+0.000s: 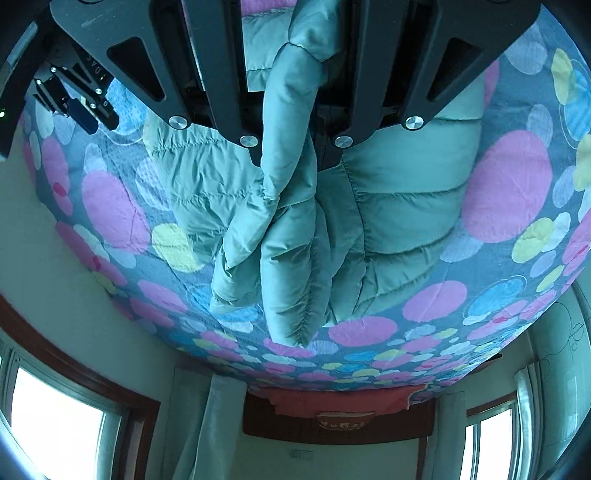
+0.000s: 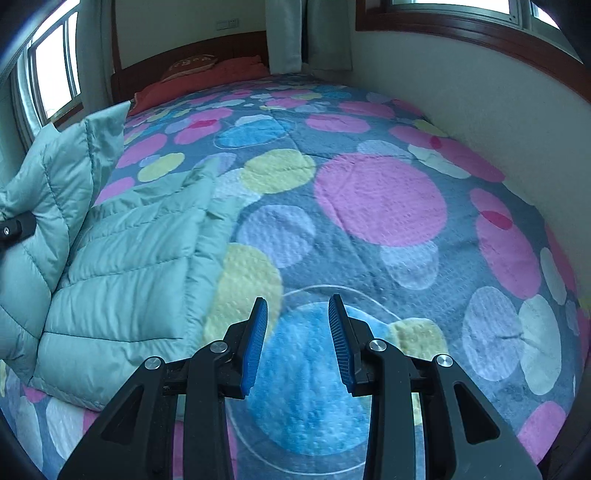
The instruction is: Fold large clothes
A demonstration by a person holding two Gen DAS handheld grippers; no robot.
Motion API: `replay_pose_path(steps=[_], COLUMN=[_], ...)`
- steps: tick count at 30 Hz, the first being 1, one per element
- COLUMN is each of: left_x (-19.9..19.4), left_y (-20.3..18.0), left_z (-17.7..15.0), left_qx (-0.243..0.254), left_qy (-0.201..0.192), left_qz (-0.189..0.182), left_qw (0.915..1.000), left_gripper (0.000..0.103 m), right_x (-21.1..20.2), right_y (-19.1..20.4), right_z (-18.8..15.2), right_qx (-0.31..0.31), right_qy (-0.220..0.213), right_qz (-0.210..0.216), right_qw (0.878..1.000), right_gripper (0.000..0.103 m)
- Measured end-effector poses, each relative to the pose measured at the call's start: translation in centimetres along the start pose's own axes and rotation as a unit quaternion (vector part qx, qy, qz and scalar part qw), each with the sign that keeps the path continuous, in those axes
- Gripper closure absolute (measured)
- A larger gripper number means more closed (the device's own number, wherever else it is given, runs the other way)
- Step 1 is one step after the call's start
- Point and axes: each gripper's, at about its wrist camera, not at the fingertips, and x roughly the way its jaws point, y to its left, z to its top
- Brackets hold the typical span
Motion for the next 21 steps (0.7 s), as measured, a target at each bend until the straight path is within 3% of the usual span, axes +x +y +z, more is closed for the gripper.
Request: replay_pose_path(steps=[8, 21], left_x=[3.2, 4.2], left_y=[-4.1, -5.7], left_z=[-3.0, -4.3], left_qx=[0.041, 0.064], left_qy=[0.028, 0.018], left_qz=[0.014, 0.028], left_qw=[0.9987, 0.9974], left_gripper=[0.094, 0.093], right_x=[1.4, 2.7], right_y=[-3.1, -4.6], right_z=[-1.2, -2.3], right_qx=[0.028, 0.040], right_qy=[0.017, 0.032], right_qz=[-0.003, -0.012], right_qw=[0.999, 0.999], right_gripper=[0.068, 0.068])
